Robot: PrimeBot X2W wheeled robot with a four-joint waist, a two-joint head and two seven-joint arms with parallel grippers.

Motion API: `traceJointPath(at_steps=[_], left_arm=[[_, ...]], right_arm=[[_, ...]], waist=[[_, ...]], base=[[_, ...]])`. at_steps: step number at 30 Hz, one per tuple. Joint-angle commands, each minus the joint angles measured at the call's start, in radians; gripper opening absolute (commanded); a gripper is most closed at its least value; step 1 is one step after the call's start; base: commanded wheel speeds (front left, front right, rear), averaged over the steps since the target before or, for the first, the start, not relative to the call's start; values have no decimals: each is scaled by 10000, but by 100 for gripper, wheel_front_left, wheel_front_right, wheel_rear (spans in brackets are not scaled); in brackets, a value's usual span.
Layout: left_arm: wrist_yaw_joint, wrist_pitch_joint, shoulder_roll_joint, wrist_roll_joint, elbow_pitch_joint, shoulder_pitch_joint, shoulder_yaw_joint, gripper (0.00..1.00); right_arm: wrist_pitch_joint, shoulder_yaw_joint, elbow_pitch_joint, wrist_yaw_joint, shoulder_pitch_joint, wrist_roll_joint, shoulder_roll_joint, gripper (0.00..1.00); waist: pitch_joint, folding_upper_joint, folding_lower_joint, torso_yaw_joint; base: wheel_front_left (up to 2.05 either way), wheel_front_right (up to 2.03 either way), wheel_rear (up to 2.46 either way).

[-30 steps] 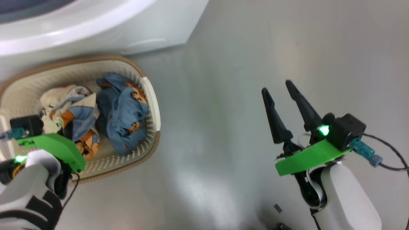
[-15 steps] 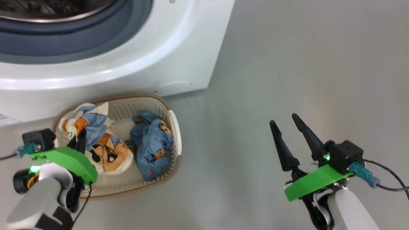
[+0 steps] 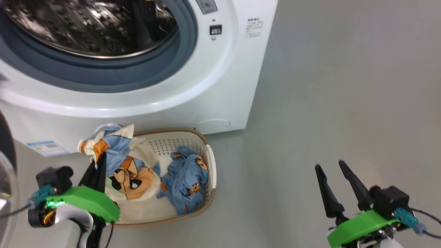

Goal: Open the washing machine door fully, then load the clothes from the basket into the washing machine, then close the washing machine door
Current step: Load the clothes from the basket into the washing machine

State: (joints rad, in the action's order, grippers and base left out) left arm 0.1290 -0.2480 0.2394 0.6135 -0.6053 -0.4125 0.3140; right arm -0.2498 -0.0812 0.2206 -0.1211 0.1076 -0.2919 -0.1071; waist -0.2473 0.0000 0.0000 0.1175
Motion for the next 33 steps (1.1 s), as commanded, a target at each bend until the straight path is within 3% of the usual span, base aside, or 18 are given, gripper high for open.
traceJointPath(at_steps=[1, 12, 18, 26, 33], left_arm=[[17, -137, 235, -274, 568, 215, -628, 0], [17, -137, -555, -1578, 3038, 2100, -2306, 0], [17, -137, -935, -2019, 3802, 2663, -2615, 0], [17, -137, -1027, -2148, 3964, 2164, -2895, 0], [17, -137, -831, -2415, 4136, 789, -3191, 0]], right_arm=[[-120, -133, -238, -96, -198, 91, -131, 100], [-120, 342, -352, -96, -667, 140, -34, 100], [-120, 415, -400, -96, -635, 156, 12, 100], [-120, 431, -438, -96, -367, 170, 103, 100], [-120, 325, -438, -96, -80, 163, 280, 100]], waist=[[492, 0, 0, -374], [798, 0, 0, -526], [653, 0, 0, -569], [172, 0, 0, -443], [-327, 0, 0, -178]], base=[[0, 0, 0], [0, 0, 0], [0, 0, 0], [0, 0, 0], [0, 0, 0]])
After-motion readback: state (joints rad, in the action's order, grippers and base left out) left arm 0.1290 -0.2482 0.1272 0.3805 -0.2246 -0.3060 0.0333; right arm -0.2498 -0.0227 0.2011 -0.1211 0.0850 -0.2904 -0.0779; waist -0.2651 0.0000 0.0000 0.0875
